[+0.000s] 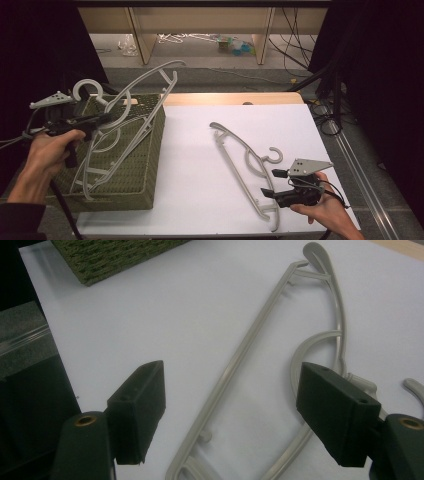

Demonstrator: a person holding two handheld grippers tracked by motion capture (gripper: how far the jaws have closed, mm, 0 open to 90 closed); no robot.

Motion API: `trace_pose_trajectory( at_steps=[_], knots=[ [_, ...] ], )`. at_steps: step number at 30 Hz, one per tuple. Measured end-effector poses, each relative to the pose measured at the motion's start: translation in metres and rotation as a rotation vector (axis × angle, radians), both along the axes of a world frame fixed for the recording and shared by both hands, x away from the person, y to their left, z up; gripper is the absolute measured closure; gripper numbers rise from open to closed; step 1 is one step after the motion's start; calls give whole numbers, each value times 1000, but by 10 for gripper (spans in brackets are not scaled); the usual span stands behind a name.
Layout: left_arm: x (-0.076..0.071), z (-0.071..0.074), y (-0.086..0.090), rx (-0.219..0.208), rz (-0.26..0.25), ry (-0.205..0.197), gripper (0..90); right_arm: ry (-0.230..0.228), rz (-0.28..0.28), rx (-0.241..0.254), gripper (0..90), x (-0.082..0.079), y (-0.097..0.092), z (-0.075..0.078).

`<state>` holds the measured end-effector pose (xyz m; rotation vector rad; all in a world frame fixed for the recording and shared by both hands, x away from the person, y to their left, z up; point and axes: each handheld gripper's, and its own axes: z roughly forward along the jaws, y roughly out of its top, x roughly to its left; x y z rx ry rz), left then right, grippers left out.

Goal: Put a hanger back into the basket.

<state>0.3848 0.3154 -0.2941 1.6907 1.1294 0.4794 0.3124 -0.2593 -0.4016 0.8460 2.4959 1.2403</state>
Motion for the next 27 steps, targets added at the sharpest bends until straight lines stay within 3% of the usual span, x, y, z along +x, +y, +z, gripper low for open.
trace_pose_trajectory(
  at_steps=[4,10,20,23,27],
  knots=[
    [7,1,11,19,20,-12,815,4,4,-7,268,0,1,-1],
    [18,-7,27,28,62,17,815,5,1,-8,258,1,1,-2],
    [26,-34,55,46,118,38,815,9,1,-7,256,0,0,-2],
    [26,-39,60,21,137,36,816,7,0,-6,256,1,0,-2],
    [29,-41,62,62,155,28,815,12,1,-7,256,1,0,-3]
  ],
)
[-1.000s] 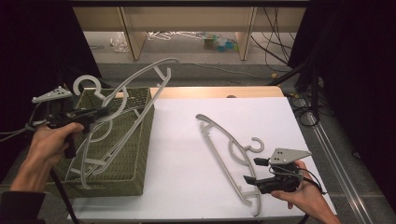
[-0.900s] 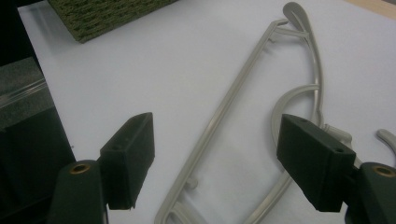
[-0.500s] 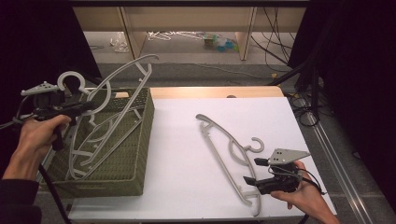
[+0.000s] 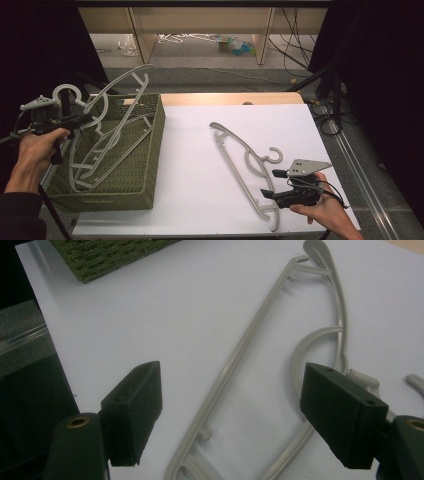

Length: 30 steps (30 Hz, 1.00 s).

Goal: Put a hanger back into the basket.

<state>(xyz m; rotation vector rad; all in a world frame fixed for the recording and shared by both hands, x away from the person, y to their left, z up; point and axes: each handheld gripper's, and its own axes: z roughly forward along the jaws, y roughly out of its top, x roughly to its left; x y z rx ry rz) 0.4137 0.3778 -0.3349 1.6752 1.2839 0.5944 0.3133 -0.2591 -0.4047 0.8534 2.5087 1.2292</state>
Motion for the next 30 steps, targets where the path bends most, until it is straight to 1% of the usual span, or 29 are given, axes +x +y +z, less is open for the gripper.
trace_pose_trajectory(
  at_steps=[1,4,5,7,8,9,11,13,16,18,20,21,22,24,25,26,27,28,30],
  knots=[
    [1,-1,0,6,2,4,815,-2,1,-1,256,0,0,0],
    [3,-3,2,42,2,-4,815,-5,2,1,256,0,0,0],
    [3,-4,3,46,3,2,815,3,-2,5,256,-1,-1,0],
    [4,-7,5,67,11,8,815,-1,-5,3,256,0,-1,1],
    [4,-10,7,95,12,6,815,5,-7,5,256,-1,-1,1],
    [4,-13,8,115,11,3,815,5,-6,6,256,-1,-1,1],
    [4,-19,11,112,23,21,815,2,-2,4,257,0,-1,0],
    [3,-25,12,126,19,34,815,1,-1,2,256,1,-1,-1],
    [2,-35,16,158,7,45,815,3,-2,4,256,1,-1,-1],
    [2,-41,18,157,10,56,815,8,-5,2,256,1,-1,-1],
    [3,-46,18,171,-6,64,815,10,-1,1,256,1,-1,-2],
    [3,-47,18,188,-14,72,815,5,-3,1,256,1,0,-2],
    [4,-50,16,196,-18,82,814,7,-3,3,256,1,-1,-2],
    [5,-53,14,199,-31,98,814,7,-2,0,257,2,-1,-2],
    [6,-55,13,212,-48,111,814,7,-1,1,257,2,-1,-2],
    [6,-53,15,255,-81,137,813,5,0,2,257,1,-1,-2],
    [8,-58,8,191,-48,127,812,6,0,2,256,1,-1,-2],
    [9,-58,8,196,-54,133,811,8,-1,1,257,2,-1,-3],
    [9,-59,11,231,-90,172,809,6,-3,0,256,2,-1,-3]
  ],
)
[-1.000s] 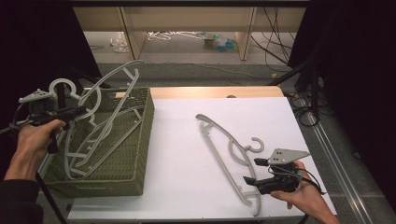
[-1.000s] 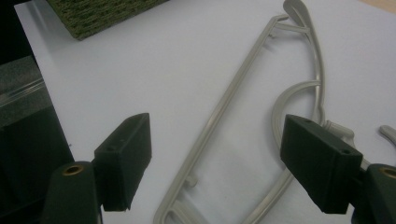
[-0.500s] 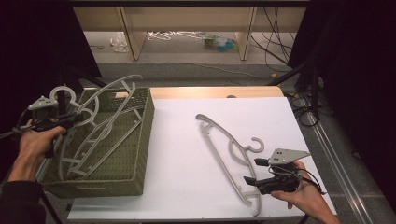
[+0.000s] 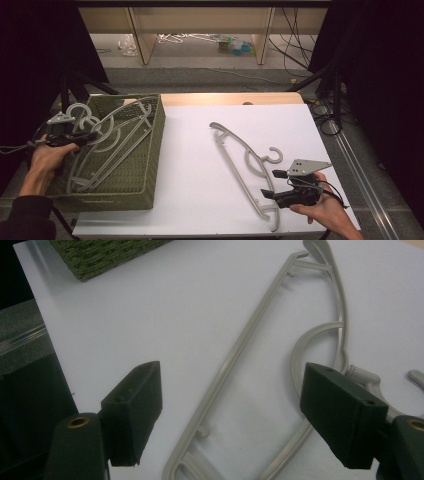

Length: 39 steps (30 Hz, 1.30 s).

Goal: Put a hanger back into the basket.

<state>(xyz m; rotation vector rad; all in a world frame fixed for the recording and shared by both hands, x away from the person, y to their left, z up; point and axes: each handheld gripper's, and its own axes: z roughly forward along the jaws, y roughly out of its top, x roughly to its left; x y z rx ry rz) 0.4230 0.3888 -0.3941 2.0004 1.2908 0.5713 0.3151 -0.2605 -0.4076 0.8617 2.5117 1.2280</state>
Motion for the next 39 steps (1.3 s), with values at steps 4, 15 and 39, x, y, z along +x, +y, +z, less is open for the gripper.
trace_pose_trajectory(
  at_steps=[4,15,39],
  knots=[
    [2,-10,-3,-62,36,15,804,8,-4,1,256,0,0,0],
    [-2,0,-7,-27,121,-8,585,4,-14,1,256,1,-2,-1],
    [-129,36,-126,-327,-20,-295,298,-4,-132,31,229,10,-5,-18]
  ],
)
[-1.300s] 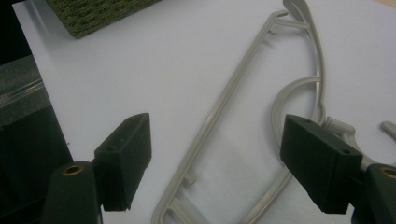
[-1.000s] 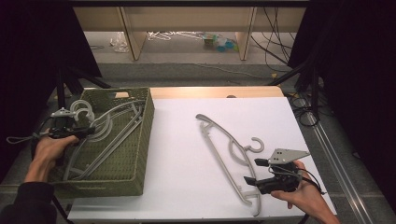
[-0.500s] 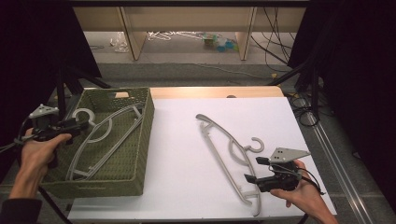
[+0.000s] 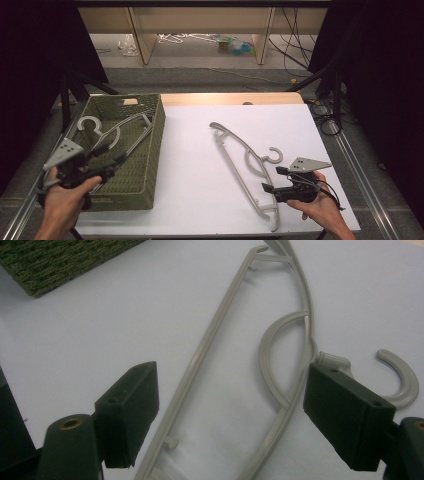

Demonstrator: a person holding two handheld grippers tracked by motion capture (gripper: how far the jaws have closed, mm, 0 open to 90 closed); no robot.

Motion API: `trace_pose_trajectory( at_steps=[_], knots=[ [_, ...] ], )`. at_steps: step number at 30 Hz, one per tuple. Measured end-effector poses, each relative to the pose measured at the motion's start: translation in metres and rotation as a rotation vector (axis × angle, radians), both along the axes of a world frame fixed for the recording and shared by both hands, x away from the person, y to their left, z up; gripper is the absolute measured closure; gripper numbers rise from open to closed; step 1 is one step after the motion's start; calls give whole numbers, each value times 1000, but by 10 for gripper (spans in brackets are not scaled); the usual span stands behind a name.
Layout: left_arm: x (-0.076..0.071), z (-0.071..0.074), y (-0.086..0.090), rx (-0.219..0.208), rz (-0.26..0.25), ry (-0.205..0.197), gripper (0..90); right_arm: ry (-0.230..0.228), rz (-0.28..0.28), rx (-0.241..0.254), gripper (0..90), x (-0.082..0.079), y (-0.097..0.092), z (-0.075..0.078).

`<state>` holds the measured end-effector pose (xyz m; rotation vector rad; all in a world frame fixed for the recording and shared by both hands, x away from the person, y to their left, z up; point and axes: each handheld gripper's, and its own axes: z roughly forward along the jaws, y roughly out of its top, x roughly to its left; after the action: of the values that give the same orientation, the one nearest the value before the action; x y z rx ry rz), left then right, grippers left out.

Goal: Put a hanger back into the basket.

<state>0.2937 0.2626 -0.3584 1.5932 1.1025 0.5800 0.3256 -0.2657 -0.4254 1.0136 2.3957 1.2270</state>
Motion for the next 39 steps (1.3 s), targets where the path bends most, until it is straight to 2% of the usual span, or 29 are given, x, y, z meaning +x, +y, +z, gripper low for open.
trace_pose_trajectory(
  at_steps=[1,2,5,7,9,11,13,14,15,17,20,22,23,24,25,27,28,30,31,33,35,36,37,39],
  knots=[
    [-4,-6,-9,-11,-20,-7,298,2,-9,-2,229,0,0,0],
    [-6,-10,-15,-1,-49,-20,291,4,-21,1,223,0,-1,-1],
    [-13,-20,-32,-7,-101,-11,268,2,-31,10,217,2,-3,-4],
    [-17,-26,-43,12,-118,-27,259,9,-56,20,208,2,-4,-6],
    [-20,-33,-54,44,-136,-48,239,13,-56,23,206,3,-5,-9],
    [-22,-40,-60,34,-155,-35,220,16,-53,19,193,3,-4,-10],
    [-24,-46,-65,60,-147,-44,196,11,-55,17,194,3,-3,-10],
    [-25,-50,-67,86,-143,-52,186,17,-47,18,193,3,-2,-11],
    [-25,-52,-68,91,-145,-47,186,23,-51,17,193,2,-2,-10],
    [-27,-58,-71,56,-163,-18,184,6,-46,4,194,2,-1,-11],
    [-29,-61,-72,91,-173,-50,178,30,-46,5,196,1,0,-11],
    [-30,-63,-74,90,-178,-54,170,38,-31,-13,198,3,-1,-13],
    [-30,-64,-75,88,-181,-59,170,50,-34,-14,199,2,-1,-14],
    [-30,-64,-75,91,-182,-60,169,44,-44,-13,200,3,-1,-15],
    [-31,-66,-77,78,-181,-52,166,32,-49,-22,202,3,-1,-16],
    [-30,-68,-77,101,-198,-68,166,40,-67,-39,200,5,-2,-18],
    [-31,-69,-78,107,-190,-65,166,50,-79,-47,202,6,-2,-19],
    [-30,-71,-77,98,-203,-65,167,60,-88,-78,209,8,-2,-22],
    [-30,-71,-78,84,-199,-53,167,86,-110,-87,209,10,-1,-23],
    [-31,-71,-78,100,-197,-58,165,93,-107,-115,208,13,-1,-26],
    [-33,-71,-78,97,-190,-62,167,131,-120,-140,204,16,2,-28],
    [-33,-71,-78,93,-192,-60,167,100,-122,-158,201,19,4,-32],
    [-34,-71,-79,76,-187,-57,166,120,-130,-161,199,20,5,-33],
    [-34,-70,-78,90,-193,-64,167,149,-134,-185,202,24,6,-34]
  ],
)
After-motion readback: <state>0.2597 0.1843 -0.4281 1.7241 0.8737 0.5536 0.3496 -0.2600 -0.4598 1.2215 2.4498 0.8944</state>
